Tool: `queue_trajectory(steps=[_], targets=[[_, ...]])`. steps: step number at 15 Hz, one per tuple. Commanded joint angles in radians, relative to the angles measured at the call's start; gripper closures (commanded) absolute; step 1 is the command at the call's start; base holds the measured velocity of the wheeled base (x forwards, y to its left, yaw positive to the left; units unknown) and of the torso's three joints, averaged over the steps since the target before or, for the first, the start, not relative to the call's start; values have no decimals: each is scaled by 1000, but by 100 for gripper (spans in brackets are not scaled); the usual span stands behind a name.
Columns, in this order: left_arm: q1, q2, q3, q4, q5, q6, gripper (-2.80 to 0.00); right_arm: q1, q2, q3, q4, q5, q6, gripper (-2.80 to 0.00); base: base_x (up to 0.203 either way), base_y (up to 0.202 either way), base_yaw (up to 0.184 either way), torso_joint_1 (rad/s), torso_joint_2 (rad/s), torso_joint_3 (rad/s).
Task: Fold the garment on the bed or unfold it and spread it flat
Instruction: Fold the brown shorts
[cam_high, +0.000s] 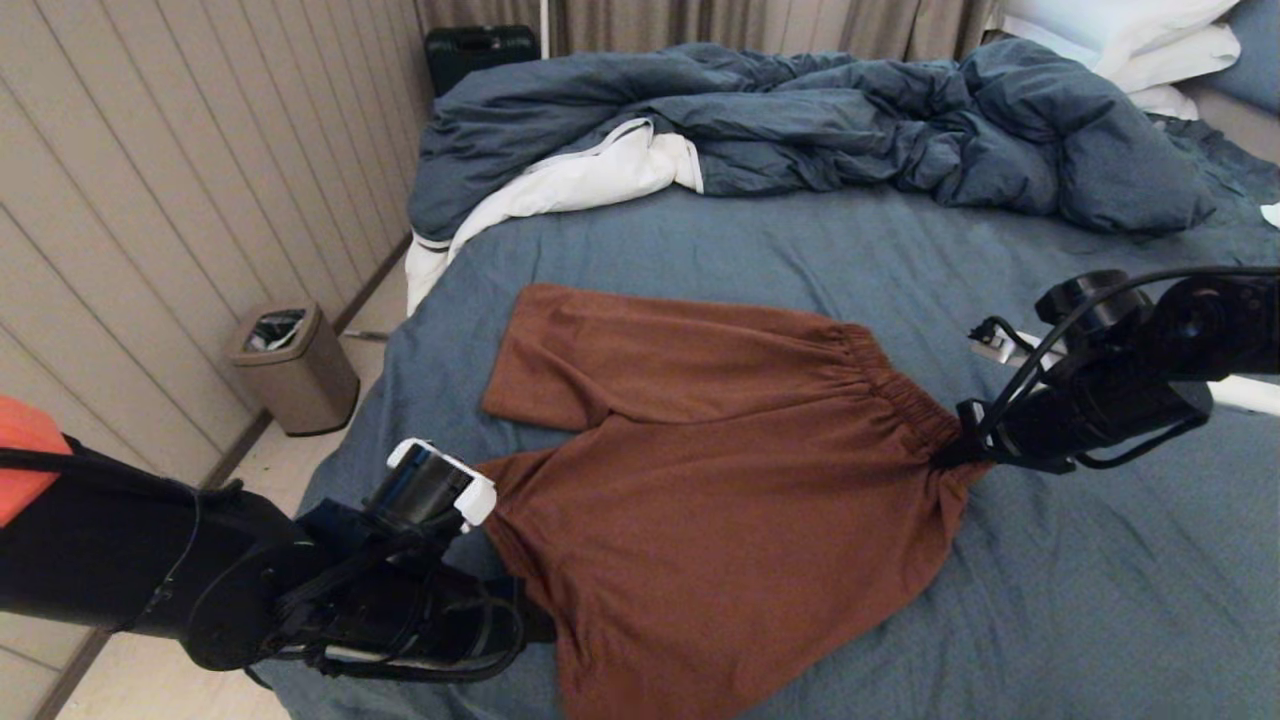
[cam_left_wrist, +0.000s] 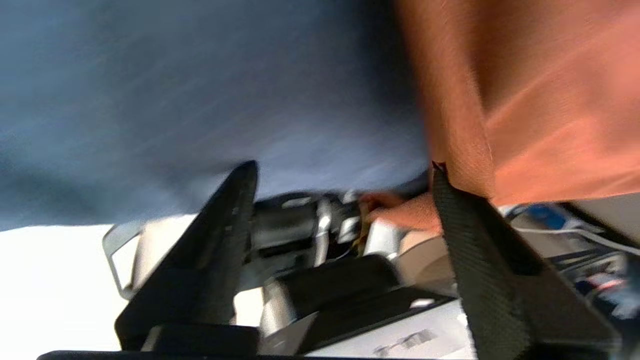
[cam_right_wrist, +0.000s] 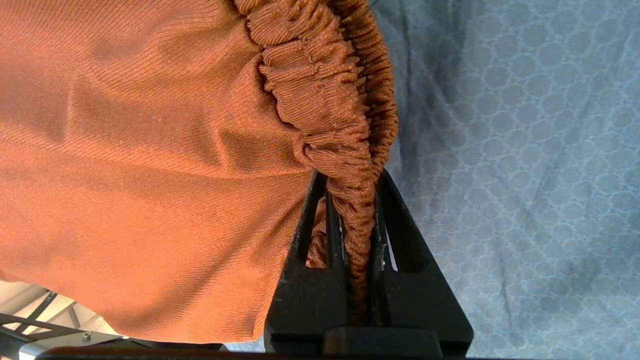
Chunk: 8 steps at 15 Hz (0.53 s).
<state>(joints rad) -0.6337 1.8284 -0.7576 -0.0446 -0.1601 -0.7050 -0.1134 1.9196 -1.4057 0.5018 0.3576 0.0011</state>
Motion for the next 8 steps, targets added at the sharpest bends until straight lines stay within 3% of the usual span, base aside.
queue_trajectory(steps=[1,8], targets=[[-14,47,-28,-21,-2,-21,-280,-2,-5,1,3,0,-1,0,0,0,0,0,0,0],[-55,118,-113,-29,-3,-71,-280,0,5,2,0,3,0,0,0,0,0,0,0,0]])
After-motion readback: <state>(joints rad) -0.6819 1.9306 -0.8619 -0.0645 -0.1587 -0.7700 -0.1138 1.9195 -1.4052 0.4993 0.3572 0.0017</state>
